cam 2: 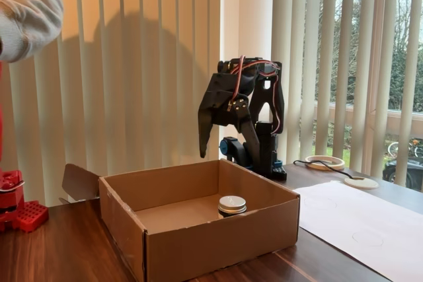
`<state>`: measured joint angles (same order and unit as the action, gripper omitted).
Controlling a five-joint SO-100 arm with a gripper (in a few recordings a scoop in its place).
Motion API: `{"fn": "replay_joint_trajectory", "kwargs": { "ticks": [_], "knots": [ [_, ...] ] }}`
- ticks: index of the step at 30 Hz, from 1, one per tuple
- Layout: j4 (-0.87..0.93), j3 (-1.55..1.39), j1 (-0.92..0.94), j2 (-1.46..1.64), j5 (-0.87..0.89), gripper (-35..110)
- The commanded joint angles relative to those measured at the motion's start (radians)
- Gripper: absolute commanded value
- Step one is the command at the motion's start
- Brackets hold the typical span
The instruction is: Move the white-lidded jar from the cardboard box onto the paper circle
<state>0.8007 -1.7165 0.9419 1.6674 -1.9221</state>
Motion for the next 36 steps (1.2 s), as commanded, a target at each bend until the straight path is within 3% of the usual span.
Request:
{"fn": "replay_joint_trajectory", "kwargs": {
  "ticks": [1,15,36],
  "knots": [
    [0.005,0.063,0.021,-0.028,-0.061,53],
    [0.075,0.126,-0.023,-0.267,-0.075,51],
    [0.110,0.058,-0.025,-0.265,-0.112,43]
  ]
}}
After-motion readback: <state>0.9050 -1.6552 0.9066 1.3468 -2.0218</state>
